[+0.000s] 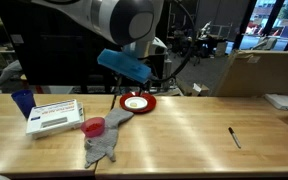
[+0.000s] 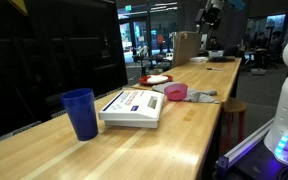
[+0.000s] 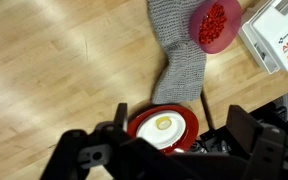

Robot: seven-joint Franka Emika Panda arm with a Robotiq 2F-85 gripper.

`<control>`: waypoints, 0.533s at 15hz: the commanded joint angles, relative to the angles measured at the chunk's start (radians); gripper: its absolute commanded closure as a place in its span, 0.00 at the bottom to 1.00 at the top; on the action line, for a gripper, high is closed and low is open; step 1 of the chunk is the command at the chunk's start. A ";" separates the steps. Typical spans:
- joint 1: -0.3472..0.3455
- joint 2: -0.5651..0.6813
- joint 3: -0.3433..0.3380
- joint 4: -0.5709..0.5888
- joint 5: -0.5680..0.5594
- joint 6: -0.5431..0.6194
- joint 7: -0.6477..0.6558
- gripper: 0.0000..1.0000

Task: Move the pink bowl to the left and use the grey cloth to wipe the table

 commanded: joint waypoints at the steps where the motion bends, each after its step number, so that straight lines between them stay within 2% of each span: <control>1: -0.024 0.004 0.018 0.003 0.013 -0.004 -0.012 0.00; 5: -0.024 0.002 0.018 0.005 0.013 -0.004 -0.012 0.00; 8: 0.003 0.017 0.022 -0.034 0.049 -0.028 -0.030 0.00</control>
